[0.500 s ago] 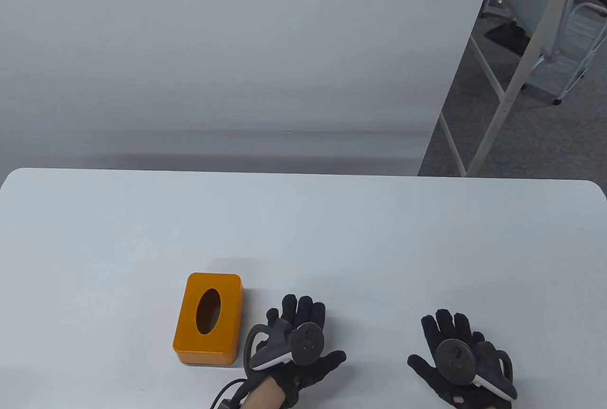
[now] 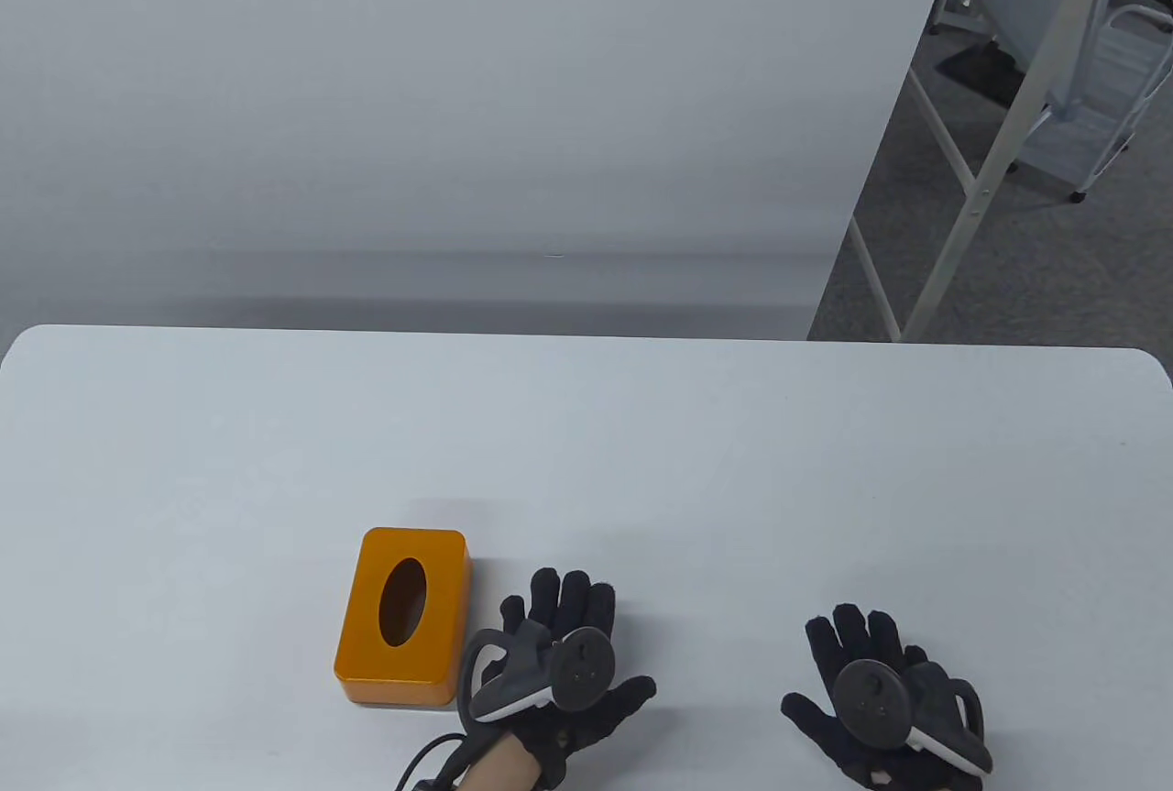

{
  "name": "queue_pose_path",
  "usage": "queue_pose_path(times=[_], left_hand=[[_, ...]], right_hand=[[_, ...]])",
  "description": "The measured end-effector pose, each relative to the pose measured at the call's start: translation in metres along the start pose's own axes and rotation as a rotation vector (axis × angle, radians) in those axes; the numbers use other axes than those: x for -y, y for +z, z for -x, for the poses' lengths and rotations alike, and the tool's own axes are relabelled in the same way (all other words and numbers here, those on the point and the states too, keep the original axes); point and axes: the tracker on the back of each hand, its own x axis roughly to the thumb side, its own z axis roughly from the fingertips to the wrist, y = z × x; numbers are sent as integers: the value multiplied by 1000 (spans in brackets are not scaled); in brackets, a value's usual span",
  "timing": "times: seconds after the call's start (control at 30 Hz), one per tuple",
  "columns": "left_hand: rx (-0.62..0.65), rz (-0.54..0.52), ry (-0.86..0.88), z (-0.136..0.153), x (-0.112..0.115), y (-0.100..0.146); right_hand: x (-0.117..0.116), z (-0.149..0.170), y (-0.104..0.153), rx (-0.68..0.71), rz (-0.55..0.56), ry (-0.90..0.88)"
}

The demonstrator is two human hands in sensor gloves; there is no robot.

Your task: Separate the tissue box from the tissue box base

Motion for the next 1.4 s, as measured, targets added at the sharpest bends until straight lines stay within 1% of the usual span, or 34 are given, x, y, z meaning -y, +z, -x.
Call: queue_pose_path(times=[0.07, 0.13, 0.2, 0.27, 0.3, 0.33, 0.4, 0.5, 0.53, 0.57, 0.6, 0.67, 0.8, 0.87, 1.0, 1.1, 1.17, 1.27, 1.33, 1.4], left_hand=[[-41, -24, 0, 8, -6, 0], [-103, -63, 0, 21, -15, 2], [-200, -102, -5, 43, -25, 7], [-317, -138, -37, 65, -32, 14], [-435, -167, -70, 78, -35, 19], [-513, -170, -86, 86, -36, 23], [-628, -97, -42, 106, -33, 30], [-724, 5, 69, 130, -25, 36], [-720, 24, 92, 132, -23, 37], [-721, -18, 60, 133, -26, 38], [-719, -29, 53, 135, -27, 38], [-741, 3, 96, 140, -28, 39], [-767, -59, 118, 149, -32, 47], [-783, -17, 144, 153, -29, 49], [-780, -26, 135, 150, -30, 49], [-727, -38, 138, 138, -30, 46], [-661, -52, 177, 123, -31, 42], [-524, -93, 299, 92, -35, 34], [-427, -114, 381, 73, -36, 29], [-300, -130, 496, 49, -31, 24]], right_hand=[[-1, 0, 0, 2, -6, 1], [0, 0, -1, 4, -7, -1], [0, 1, -1, 7, -4, -9], [-1, 0, -1, 11, -9, -10], [-1, 0, -2, 14, -12, -7], [-2, -1, -2, 16, -15, -5], [-2, -2, -2, 21, -18, -3], [-3, -4, -2, 28, -21, 1], [-3, -4, -2, 28, -22, 2], [-4, -4, -2, 28, -24, 2], [-4, -4, -2, 27, -27, 2], [-6, -3, -2, 24, -33, -1], [-8, -2, -4, 21, -46, -9], [-9, -3, -5, 24, -53, -10], [-11, -5, -6, 32, -62, -4], [-13, -6, -6, 42, -73, -27], [-14, -7, -7, 47, -84, -38], [-16, -10, -8, 63, -99, -35], [-15, -12, -8, 75, -95, -69], [-13, -17, -8, 108, -105, -165]])
